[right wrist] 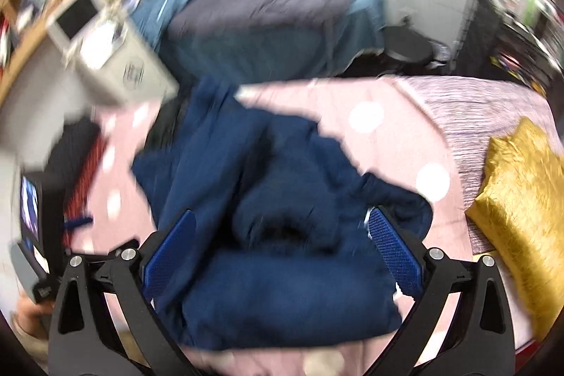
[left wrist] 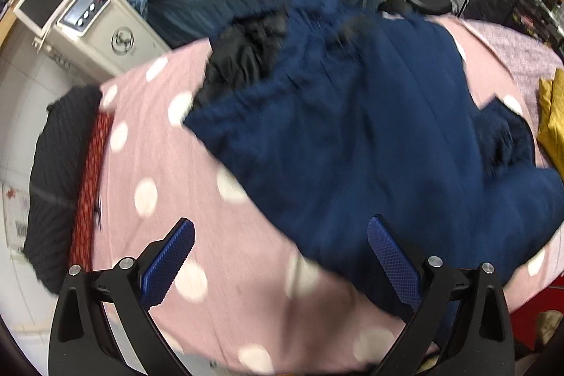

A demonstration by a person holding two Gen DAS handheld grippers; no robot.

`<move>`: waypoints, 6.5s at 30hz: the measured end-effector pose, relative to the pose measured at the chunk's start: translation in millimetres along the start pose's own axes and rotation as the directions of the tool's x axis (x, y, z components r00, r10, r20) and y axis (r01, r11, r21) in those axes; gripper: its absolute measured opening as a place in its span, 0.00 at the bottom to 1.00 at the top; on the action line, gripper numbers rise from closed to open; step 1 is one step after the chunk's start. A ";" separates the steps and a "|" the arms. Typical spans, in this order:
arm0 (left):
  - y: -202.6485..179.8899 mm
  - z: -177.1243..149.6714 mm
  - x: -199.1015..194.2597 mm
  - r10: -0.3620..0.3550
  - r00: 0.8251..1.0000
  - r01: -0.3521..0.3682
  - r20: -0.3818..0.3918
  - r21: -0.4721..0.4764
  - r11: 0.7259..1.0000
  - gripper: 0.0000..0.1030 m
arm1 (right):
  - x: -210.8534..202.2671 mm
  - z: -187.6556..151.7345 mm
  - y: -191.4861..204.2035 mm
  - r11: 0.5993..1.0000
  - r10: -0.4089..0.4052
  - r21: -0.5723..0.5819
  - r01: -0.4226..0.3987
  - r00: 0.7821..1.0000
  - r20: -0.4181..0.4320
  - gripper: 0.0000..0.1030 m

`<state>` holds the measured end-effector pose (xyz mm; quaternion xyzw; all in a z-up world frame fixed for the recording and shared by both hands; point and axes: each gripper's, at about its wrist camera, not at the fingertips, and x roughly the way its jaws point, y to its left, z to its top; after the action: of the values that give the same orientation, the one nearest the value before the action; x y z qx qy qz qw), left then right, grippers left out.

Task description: Fold large clothes

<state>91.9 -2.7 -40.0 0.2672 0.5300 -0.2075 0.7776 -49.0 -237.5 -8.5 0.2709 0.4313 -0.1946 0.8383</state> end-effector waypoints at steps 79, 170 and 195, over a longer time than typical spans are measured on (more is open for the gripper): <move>-205.0 10.3 97.8 -0.180 0.981 0.189 -0.065 0.499 0.846 0.18 | 121.8 -203.7 -110.2 0.998 -0.057 -0.047 0.036 0.823 -0.565 0.22; 127.7 -77.4 79.5 -0.433 0.901 0.398 0.017 -0.424 0.813 0.15 | 95.4 -74.2 -56.3 0.954 0.295 0.186 -0.235 0.844 -0.449 0.11; 122.4 -196.1 90.4 -0.239 0.934 0.099 -0.266 -0.450 0.888 0.73 | 70.2 -176.3 -135.8 0.985 -0.148 -0.167 0.050 0.743 -0.652 0.67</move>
<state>58.0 212.7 -158.5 0.0714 0.7009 -0.1081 0.7014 -195.2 -240.0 -190.4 0.2399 0.7265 -0.0997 0.6361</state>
